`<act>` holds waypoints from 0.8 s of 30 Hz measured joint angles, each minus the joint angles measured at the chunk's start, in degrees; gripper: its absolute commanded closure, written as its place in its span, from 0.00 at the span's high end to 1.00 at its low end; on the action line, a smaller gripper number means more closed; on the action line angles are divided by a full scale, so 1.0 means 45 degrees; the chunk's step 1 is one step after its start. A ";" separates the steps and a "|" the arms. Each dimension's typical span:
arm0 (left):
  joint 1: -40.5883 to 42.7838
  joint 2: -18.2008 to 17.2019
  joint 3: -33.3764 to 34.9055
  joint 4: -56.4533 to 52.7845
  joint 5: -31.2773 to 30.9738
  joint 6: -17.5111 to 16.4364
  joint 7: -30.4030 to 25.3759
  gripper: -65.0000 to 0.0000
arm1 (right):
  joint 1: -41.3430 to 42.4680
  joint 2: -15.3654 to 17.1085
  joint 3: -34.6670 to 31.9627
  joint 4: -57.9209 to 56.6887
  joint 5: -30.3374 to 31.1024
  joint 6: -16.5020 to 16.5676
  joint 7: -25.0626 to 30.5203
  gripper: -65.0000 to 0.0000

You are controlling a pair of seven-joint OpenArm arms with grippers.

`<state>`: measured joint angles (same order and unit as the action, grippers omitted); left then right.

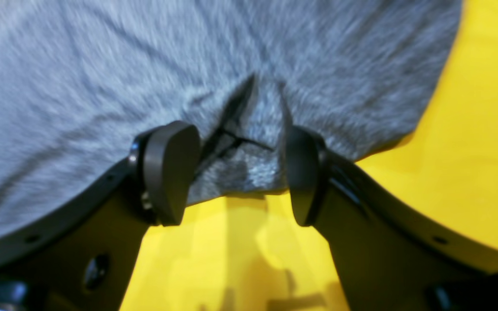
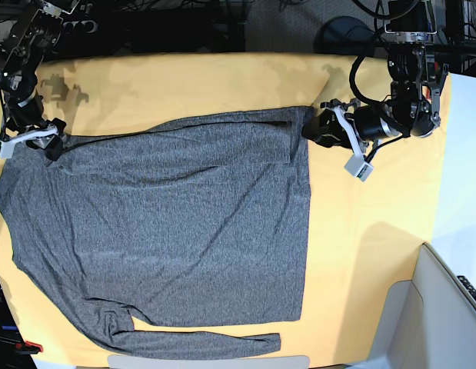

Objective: Fold the T-shirt properly
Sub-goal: 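Adjust both grippers' grip on the shoulder edge of the shirt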

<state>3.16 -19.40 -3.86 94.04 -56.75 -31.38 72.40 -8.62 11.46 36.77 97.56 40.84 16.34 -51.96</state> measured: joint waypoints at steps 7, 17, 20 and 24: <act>0.0277 -0.0005 0.0000 0.0000 -0.0029 -0.0029 -0.0083 0.36 | 0.0097 -0.0374 0.2822 -0.0724 0.1758 0.0034 -0.1535 0.55; 0.0690 -0.0330 0.0000 0.0005 -0.0044 -0.0039 -0.0389 0.36 | 0.0495 -0.0432 0.3852 -0.3725 0.4415 0.0287 -0.1472 0.55; 0.0821 -0.0321 0.0000 0.0005 -0.0034 -0.0034 -0.0379 0.36 | 0.0840 -0.0335 0.3871 -0.4265 0.4643 0.0325 -0.1404 0.55; 0.0855 -0.0345 0.0000 0.0005 0.0005 -0.0039 -0.0335 0.36 | 0.1331 -0.0291 0.3871 -0.4682 0.4643 0.0330 -0.1409 0.55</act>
<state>7.01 -20.95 -3.86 94.06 -56.73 -31.55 70.89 -2.63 10.15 54.19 76.49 61.73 17.82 -58.30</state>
